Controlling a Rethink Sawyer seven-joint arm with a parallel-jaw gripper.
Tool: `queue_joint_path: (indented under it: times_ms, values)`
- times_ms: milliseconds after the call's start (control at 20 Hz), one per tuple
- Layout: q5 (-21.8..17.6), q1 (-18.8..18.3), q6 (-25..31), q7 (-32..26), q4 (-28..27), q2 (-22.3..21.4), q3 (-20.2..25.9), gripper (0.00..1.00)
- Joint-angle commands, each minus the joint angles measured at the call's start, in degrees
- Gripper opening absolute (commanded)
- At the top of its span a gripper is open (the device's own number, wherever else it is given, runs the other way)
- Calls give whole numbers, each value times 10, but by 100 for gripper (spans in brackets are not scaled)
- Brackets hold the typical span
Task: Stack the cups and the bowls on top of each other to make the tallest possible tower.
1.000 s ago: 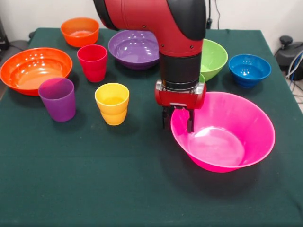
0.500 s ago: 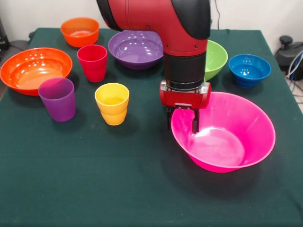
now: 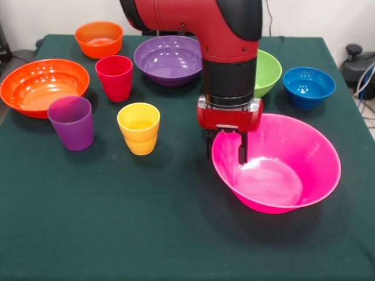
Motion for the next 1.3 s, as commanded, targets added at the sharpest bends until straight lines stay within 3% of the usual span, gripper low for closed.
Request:
queue_joint_path:
  times_ms: [50,800,1300]
  values:
    - [-43,-3,17,14,-8,0,39,100]
    - [-58,-21,34,-12,-28,9,53,100]
    - [-58,-15,72,-8,-32,-20,45,100]
